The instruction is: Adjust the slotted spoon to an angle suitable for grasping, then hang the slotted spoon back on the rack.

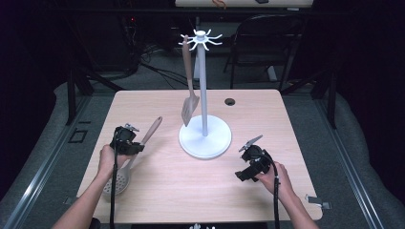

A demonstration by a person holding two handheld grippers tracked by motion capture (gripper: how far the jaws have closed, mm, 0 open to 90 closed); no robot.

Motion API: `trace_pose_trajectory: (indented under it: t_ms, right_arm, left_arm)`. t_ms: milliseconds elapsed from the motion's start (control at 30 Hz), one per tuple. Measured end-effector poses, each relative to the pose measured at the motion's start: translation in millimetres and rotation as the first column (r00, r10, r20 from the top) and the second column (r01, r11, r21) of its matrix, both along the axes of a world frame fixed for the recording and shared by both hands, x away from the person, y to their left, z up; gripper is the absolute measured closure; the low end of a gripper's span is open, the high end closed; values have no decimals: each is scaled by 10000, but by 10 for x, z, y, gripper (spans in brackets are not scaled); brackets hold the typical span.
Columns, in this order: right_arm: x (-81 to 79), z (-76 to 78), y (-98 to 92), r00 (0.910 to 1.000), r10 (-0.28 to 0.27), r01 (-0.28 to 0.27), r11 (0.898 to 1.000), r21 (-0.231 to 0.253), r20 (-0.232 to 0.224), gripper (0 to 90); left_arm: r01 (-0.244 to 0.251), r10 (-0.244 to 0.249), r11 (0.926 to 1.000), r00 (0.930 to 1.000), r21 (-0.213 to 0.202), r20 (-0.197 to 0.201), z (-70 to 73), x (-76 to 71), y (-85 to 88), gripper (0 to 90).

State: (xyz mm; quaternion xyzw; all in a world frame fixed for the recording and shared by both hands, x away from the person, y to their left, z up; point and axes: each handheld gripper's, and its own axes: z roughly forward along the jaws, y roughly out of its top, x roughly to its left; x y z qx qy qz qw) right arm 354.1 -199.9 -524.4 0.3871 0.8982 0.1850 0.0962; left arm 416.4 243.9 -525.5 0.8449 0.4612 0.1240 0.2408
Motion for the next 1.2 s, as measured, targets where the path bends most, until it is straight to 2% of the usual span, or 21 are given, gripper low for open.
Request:
trace_pose_trajectory:
  t_ms: [300, 467, 700, 733, 800, 900, 967, 1033, 1133, 1200]
  right_arm:
    - [-11, 4, 14, 10000, 31, -31, 10000, -5, 18, 130]
    - [-18, 9, 42, 9998, 197, -197, 9998, -27, 29, 129]
    - [-14, -7, 37, 10000, 18, -17, 10000, 51, -40, 129]
    - [-14, 5, 40, 10000, 69, -69, 9999, -121, 23, 130]
    - [-14, 9, 40, 9999, 104, -104, 9999, -62, 16, 130]
    - [-2, -6, 27, 9999, 89, -90, 9999, -140, -88, 130]
    - [-1, -7, 24, 9999, 102, -104, 9998, -198, -94, 130]
    - [-3, -7, 22, 9999, 80, -81, 9999, -121, -74, 130]
    - [0, -12, 28, 9999, 72, -73, 9999, -105, -91, 128]
    - [2, -11, 29, 9999, 140, -141, 9998, -129, -76, 128]
  left_arm:
    - [-231, 247, 9992, 9986, -334, 466, 76, -85, 60, 764]
    - [-381, 421, 9985, 9936, -402, 1047, 130, -180, 87, 764]
    - [-308, 444, 9969, 9798, -718, 1952, 296, -317, 107, 766]
    - [-273, 424, 9967, 9782, -768, 2034, 326, -334, 110, 766]
    - [-284, 494, 9951, 9726, -945, 2271, 389, -369, 118, 766]
    - [-310, 666, 9906, 9600, -1330, 2718, 489, -441, 152, 767]
    - [-283, 640, 9907, 9598, -1328, 2732, 512, -456, 157, 767]
    - [-309, 714, 9898, 9520, -1388, 2975, 545, -487, 162, 767]
    - [-263, 754, 9867, 9485, -1606, 3078, 596, -523, 163, 767]
    - [-231, 817, 9834, 9422, -1802, 3250, 637, -558, 160, 767]
